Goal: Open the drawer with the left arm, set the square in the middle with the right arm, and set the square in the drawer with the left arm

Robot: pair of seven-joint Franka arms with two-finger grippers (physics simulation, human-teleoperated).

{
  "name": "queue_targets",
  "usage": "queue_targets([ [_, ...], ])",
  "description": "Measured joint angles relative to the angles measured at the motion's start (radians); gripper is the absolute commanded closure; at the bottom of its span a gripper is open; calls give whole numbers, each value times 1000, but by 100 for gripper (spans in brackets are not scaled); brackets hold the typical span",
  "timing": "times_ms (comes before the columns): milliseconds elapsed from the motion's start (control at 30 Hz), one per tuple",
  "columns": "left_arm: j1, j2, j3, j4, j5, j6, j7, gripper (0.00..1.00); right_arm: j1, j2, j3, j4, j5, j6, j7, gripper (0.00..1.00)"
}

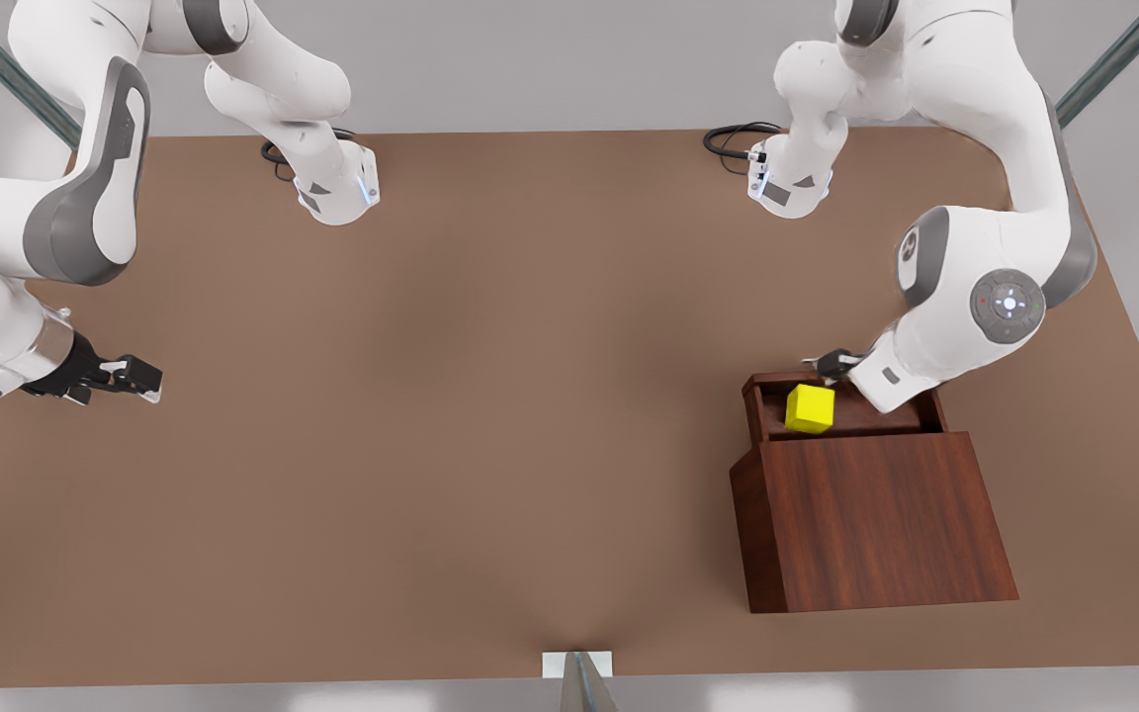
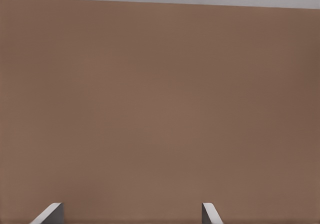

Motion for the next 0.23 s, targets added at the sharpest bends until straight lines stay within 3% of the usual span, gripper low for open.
queue_targets([
  [67,80,-68,-74,-6,64,-31,3,0,0,0,0,0,0,1,0,0],
  [233,91,-112,-89,-33,129,-21,2,0,0,0,0,0,0,2,0,0],
])
